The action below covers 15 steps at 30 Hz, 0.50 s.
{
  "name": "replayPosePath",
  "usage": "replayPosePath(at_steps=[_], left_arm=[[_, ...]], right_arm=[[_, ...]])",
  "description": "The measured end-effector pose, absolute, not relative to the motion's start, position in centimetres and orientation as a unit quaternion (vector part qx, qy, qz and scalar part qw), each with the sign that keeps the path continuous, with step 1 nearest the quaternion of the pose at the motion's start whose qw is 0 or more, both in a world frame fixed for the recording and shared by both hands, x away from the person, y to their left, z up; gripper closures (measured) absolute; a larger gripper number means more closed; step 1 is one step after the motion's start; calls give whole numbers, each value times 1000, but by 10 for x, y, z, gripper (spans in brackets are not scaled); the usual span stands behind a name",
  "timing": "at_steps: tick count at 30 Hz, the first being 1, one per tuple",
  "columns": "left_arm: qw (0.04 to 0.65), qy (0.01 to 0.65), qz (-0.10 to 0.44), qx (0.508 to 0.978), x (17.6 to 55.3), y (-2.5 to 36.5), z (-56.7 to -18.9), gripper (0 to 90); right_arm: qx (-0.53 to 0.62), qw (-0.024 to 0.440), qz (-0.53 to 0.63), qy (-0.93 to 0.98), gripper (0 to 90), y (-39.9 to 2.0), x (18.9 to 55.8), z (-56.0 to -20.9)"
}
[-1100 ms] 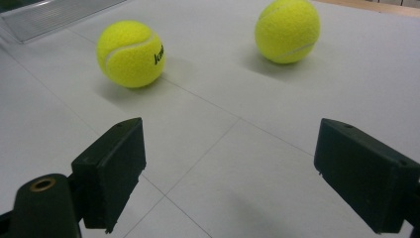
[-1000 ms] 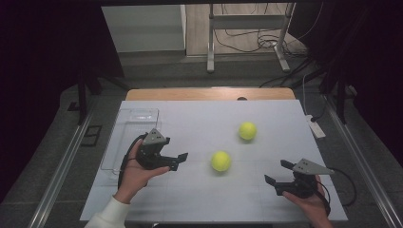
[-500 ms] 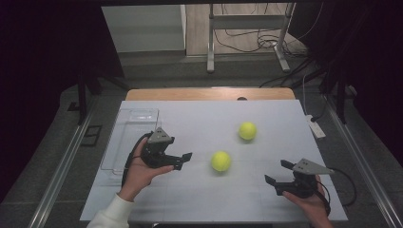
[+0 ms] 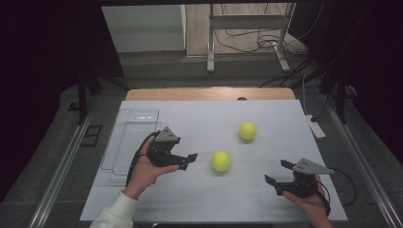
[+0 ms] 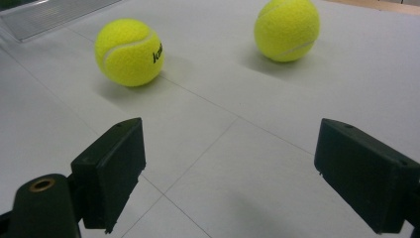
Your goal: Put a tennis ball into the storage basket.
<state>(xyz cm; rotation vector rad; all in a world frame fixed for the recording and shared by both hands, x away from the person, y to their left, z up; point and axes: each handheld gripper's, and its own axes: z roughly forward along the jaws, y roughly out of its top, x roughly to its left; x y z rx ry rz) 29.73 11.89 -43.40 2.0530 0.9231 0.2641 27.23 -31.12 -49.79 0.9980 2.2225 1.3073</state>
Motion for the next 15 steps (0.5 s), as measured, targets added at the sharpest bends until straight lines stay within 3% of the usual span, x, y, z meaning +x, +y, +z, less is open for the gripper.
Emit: replayPosePath(at_steps=[15], left_arm=[[429, 355, 99, 825, 304, 104, -428, 125]], right_arm=[[354, 190, 467, 788, 131, -312, 272, -497]])
